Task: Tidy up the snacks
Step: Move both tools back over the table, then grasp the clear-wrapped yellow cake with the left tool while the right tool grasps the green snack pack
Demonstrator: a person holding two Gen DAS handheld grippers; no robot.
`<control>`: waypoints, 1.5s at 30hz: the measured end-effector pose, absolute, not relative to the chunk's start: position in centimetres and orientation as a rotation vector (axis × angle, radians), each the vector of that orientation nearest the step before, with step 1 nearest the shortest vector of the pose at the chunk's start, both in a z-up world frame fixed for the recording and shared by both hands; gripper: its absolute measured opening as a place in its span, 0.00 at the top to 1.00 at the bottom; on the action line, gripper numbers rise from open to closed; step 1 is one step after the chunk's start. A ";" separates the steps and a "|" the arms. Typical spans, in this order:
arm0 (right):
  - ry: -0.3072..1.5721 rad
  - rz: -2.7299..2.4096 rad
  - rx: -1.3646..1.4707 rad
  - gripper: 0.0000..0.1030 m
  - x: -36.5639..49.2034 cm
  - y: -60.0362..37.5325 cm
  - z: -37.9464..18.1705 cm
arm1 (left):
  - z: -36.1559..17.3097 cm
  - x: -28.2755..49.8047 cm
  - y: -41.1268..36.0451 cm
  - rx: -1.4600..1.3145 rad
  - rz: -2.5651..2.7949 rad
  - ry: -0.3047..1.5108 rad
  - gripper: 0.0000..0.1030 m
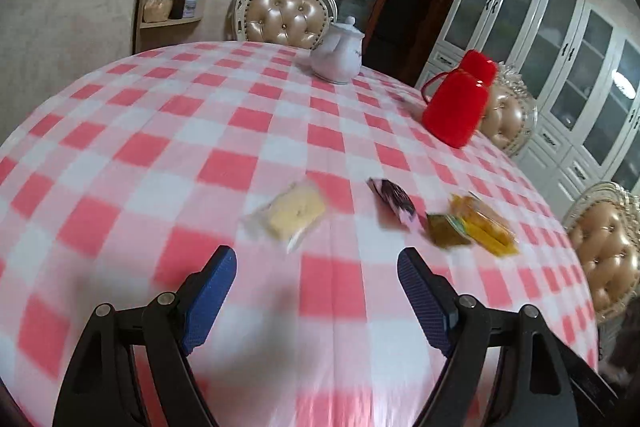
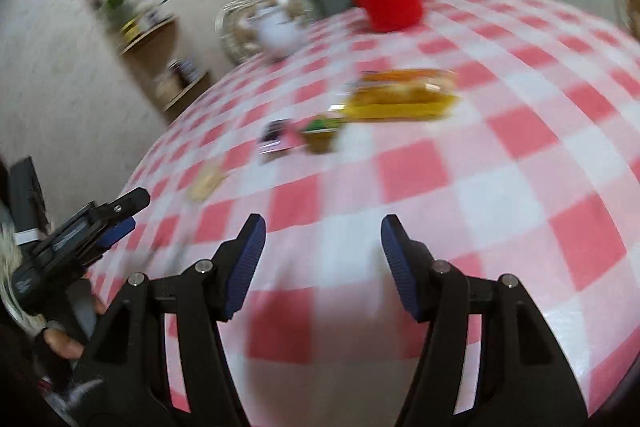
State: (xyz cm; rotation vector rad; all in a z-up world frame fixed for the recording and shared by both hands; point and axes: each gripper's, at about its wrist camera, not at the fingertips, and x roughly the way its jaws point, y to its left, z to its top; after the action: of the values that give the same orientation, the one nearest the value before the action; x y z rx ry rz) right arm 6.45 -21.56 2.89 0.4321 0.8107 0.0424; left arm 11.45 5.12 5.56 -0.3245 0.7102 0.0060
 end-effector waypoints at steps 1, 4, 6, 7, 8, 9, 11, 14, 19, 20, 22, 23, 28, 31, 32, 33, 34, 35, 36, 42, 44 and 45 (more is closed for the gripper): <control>0.821 0.036 0.431 0.37 6.6 -21.6 2.8 | 5.3 12.5 5.0 -0.312 0.011 0.704 0.19; 0.826 0.051 0.368 0.32 8.2 -20.6 2.6 | 4.3 13.6 5.5 -0.272 0.002 0.677 0.19; 0.835 0.063 0.285 0.31 10.5 -19.1 2.5 | 3.6 14.1 5.7 -0.255 -0.008 0.692 0.19; 0.836 0.058 0.263 0.31 11.7 -18.6 2.3 | 3.4 14.2 6.2 -0.278 -0.011 0.701 0.19; 0.839 0.051 0.247 0.31 12.9 -18.2 2.2 | 3.4 14.1 6.6 -0.314 -0.016 0.697 0.19; 0.851 0.049 0.240 0.31 13.6 -18.0 1.9 | 3.4 14.0 7.1 -0.348 -0.021 0.685 0.19; 0.892 0.037 0.222 0.31 16.0 -17.3 1.3 | 3.6 13.6 7.9 -0.375 -0.007 0.666 0.19; 0.943 0.005 0.174 0.31 19.1 -16.2 0.1 | 3.7 13.3 8.6 -0.396 0.010 0.656 0.19; 0.963 -0.028 0.093 0.31 21.9 -14.9 -0.6 | 3.3 13.4 9.4 -0.446 0.014 0.665 0.19; 0.971 -0.030 0.092 0.31 22.2 -14.9 -0.8 | 3.2 13.6 9.4 -0.451 0.008 0.672 0.19; 0.971 -0.038 0.087 0.42 22.5 -15.0 -0.8 | 3.0 13.8 9.3 -0.457 -0.003 0.685 0.19; 0.966 -0.039 0.083 0.60 22.5 -15.0 -0.6 | 2.9 13.8 9.2 -0.454 -0.004 0.686 0.19; 0.903 0.024 0.040 0.62 17.1 -13.9 1.4 | 3.0 13.8 9.9 -0.448 0.009 0.678 0.19; 0.870 0.070 0.117 0.62 13.3 -14.2 3.4 | 3.0 13.9 10.9 -0.480 0.019 0.673 0.19; 0.858 0.086 0.142 0.62 11.6 -14.2 4.0 | 3.0 13.9 11.2 -0.486 0.010 0.675 0.19; 0.849 0.094 0.158 0.62 10.5 -14.1 4.3 | 3.0 14.0 11.4 -0.486 0.001 0.678 0.19; 0.842 0.105 0.176 0.62 9.2 -14.0 4.5 | 2.9 14.2 11.5 -0.480 -0.003 0.680 0.19; 0.836 0.120 0.197 0.62 7.8 -13.9 4.5 | 2.8 14.3 11.7 -0.479 -0.006 0.684 0.19; 0.833 0.132 0.215 0.62 6.9 -13.9 4.5 | 2.7 14.4 11.7 -0.484 -0.014 0.689 0.19; 0.852 0.172 0.260 0.62 5.6 -13.1 3.7 | 2.4 16.4 7.6 -0.264 -0.073 0.787 0.19; 0.856 0.178 0.269 0.62 5.6 -13.2 3.7 | 1.9 17.3 5.9 -0.160 -0.080 0.819 0.19; 0.855 0.173 0.279 0.61 5.6 -13.4 3.7 | 1.7 17.7 5.4 -0.121 -0.075 0.828 0.19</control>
State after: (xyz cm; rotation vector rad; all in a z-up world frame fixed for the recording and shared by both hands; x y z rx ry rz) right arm 5.55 -13.36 3.73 0.2786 0.8546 0.1733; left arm 17.66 5.40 1.69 -0.1209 0.8281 -0.0746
